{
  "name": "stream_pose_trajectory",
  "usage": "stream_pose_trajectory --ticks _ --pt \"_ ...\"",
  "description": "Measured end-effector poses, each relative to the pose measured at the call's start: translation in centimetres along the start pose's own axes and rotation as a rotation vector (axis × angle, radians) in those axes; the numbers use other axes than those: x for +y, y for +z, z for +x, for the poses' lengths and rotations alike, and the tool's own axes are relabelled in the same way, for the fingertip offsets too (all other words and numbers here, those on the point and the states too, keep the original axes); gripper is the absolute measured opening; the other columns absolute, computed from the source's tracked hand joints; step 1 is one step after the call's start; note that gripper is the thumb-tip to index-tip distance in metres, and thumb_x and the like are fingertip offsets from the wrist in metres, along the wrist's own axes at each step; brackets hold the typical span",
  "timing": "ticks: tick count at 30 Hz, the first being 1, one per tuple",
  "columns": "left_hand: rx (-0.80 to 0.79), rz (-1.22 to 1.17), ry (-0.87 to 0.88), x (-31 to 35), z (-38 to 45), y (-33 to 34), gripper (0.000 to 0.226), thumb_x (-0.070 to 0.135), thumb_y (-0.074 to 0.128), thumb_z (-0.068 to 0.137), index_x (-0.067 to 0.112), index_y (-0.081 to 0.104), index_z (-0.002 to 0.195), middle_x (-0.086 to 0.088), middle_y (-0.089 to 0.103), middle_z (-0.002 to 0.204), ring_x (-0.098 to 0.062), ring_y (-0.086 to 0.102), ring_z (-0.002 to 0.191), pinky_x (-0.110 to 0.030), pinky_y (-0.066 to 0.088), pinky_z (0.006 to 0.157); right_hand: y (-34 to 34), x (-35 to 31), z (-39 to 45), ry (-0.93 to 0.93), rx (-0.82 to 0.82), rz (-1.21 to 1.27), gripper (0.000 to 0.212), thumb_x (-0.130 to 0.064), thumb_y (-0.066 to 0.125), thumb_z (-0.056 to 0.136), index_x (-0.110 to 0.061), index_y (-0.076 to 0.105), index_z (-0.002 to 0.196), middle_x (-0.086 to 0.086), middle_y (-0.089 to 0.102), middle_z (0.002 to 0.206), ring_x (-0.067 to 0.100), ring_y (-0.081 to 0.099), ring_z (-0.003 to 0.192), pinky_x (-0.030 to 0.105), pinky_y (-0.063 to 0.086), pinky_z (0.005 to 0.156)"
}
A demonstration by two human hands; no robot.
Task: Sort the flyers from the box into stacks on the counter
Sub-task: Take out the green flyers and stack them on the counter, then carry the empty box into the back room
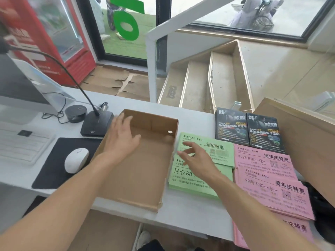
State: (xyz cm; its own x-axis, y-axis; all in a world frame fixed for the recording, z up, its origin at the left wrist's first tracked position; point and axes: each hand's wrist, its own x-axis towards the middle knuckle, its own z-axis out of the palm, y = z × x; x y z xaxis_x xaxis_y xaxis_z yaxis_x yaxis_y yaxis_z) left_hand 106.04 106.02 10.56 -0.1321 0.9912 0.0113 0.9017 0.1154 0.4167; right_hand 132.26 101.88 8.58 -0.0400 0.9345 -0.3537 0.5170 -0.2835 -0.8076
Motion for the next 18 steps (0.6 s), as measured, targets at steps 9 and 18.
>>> stream_pose_trajectory --ticks 9,18 --pt "-0.136 -0.206 -0.196 -8.6 -3.3 -3.7 0.056 0.031 0.063 0.09 0.035 0.045 0.142 0.008 0.059 0.136 -0.018 0.058 0.119 -0.04 0.05 0.093 5.8 -1.9 -2.1 0.033 -0.022 -0.083 0.081 -0.058 0.07 0.083 -0.036 0.033 0.152 -0.009 0.066 0.095 0.011 0.062 0.081 0.029 0.048 0.073" --pt "-0.116 -0.11 -0.198 -9.9 -5.4 -3.3 0.038 0.016 0.045 0.101 0.026 0.053 0.136 -0.006 0.071 0.108 -0.03 0.063 0.096 -0.045 0.052 0.083 7.9 -2.1 -5.3 0.012 0.058 -0.114 0.068 -0.015 0.054 0.094 -0.03 0.029 0.155 -0.001 0.058 0.072 0.012 0.053 0.06 0.029 0.039 0.055"
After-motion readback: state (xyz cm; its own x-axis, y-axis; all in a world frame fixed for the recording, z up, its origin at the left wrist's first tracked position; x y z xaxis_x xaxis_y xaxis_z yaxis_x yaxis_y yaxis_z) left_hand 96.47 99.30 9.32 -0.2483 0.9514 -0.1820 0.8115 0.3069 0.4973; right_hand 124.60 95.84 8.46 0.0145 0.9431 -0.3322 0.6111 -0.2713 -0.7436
